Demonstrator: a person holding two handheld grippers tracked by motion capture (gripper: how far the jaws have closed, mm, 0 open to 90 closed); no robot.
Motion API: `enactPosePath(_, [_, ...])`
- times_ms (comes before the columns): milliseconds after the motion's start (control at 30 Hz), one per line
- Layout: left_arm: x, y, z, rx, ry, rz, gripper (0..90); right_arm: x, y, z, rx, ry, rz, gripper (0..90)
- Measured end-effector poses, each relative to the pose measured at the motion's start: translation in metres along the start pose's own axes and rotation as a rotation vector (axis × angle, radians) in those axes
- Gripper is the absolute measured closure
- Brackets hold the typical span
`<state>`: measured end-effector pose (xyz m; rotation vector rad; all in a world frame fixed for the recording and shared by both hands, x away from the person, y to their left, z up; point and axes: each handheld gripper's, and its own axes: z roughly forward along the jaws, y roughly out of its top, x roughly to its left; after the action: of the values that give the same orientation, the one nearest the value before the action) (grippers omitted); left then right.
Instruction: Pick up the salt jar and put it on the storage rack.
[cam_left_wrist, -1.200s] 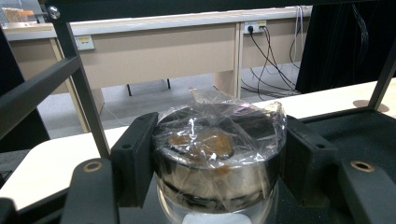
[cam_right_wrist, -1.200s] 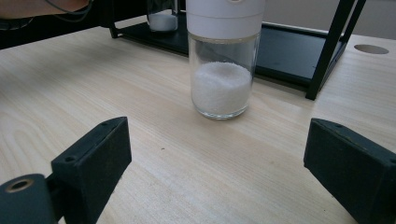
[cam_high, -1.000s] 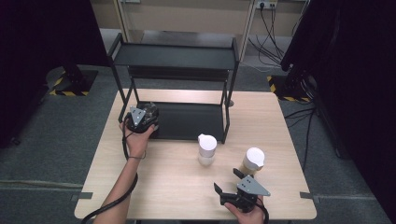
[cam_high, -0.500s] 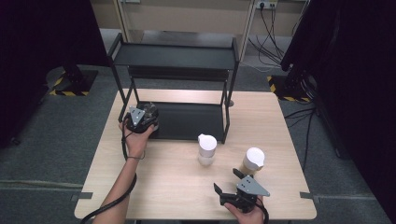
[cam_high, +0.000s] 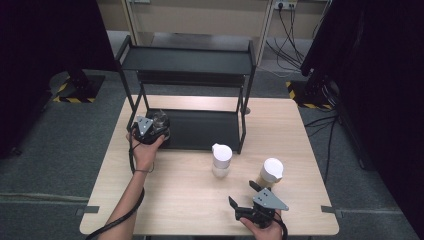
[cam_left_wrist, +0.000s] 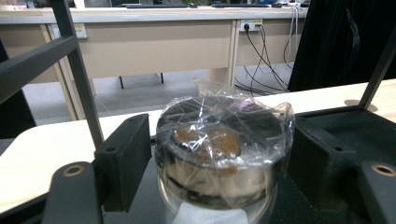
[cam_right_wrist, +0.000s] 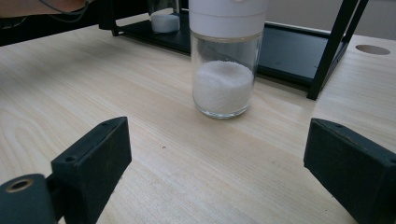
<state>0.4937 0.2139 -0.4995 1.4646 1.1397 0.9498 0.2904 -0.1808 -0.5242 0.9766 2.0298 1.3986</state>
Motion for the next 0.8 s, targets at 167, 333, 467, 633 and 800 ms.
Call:
enactPosePath(167, [-0.002, 0.000, -0.004, -0.005, 0.000, -0.013, 21.2, 0.000, 0.000, 0.000, 0.001, 0.001, -0.002, 7.9])
enactPosePath(333, [-0.005, 0.000, -0.012, -0.012, 0.004, -0.010, 16.7, 0.000, 0.000, 0.000, 0.002, 0.002, -0.002, 7.9])
enactPosePath(467, [-0.008, 0.000, -0.017, -0.020, 0.002, -0.001, 14.7, 0.000, 0.000, 0.000, 0.003, 0.002, -0.003, 7.9])
enactPosePath(633, [-0.009, 0.001, -0.023, -0.029, 0.003, 0.003, 14.5, 0.000, 0.000, 0.000, 0.003, 0.002, -0.003, 7.9])
enactPosePath(800, [-0.010, -0.001, -0.028, -0.025, 0.004, 0.003, 14.3, 0.000, 0.000, 0.000, 0.003, 0.002, -0.005, 7.9])
